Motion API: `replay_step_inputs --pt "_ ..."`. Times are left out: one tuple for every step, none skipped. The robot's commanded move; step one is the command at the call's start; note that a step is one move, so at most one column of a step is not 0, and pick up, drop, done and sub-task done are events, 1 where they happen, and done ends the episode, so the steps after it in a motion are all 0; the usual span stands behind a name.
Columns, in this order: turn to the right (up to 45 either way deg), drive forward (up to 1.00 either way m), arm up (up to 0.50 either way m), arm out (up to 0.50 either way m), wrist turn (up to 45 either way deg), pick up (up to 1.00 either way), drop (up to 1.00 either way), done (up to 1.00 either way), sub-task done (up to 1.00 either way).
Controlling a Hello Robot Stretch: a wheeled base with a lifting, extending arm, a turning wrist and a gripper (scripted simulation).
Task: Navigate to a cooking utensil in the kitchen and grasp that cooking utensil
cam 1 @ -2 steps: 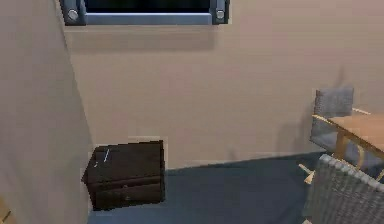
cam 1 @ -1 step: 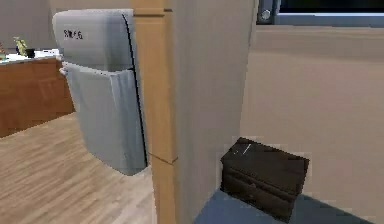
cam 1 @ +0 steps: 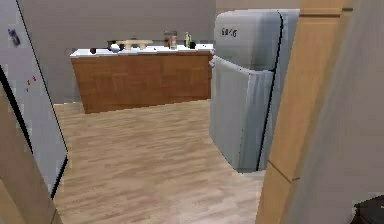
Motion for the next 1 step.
replay_step_inputs --pt "0.0 0.35 0.0 0.0 0.0 0.0 0.0 0.0 0.0"
